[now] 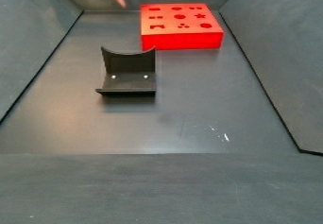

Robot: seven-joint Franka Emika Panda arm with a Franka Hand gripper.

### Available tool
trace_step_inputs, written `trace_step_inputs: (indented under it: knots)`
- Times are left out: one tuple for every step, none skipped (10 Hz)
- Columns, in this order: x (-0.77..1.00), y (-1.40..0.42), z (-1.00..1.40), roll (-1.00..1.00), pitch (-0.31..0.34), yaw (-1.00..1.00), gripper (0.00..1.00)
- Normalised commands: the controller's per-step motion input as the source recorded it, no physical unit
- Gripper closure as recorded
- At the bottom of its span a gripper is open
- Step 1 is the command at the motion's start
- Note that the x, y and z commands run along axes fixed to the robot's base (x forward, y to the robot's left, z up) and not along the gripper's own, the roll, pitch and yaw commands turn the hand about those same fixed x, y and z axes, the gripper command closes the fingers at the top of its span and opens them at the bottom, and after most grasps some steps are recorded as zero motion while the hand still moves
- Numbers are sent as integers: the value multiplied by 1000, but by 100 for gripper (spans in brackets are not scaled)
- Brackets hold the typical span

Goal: Insert the rectangle object.

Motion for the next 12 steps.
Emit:
trace_step_inputs:
  knots:
    - [23, 0, -6, 0, 0, 0, 100]
    - [574, -154, 0, 480, 30, 14, 100]
    - [837, -100, 123, 500, 14, 0, 100]
    - [851, -14, 189, 500, 0, 0, 100]
    - [791, 0, 0, 500, 0, 0, 100]
    - [789, 0, 0, 500, 0, 0, 100]
    - [691, -240, 0, 500, 0, 0, 100]
    - [0, -66, 0, 24, 0, 0, 100]
    - [31, -240, -500, 306, -40, 29, 100]
    - [377, -306, -49, 500, -26, 123, 100]
    - [286, -229, -9, 500, -26, 206, 100]
    - [86, -326, -531, 371, -3, 337, 100]
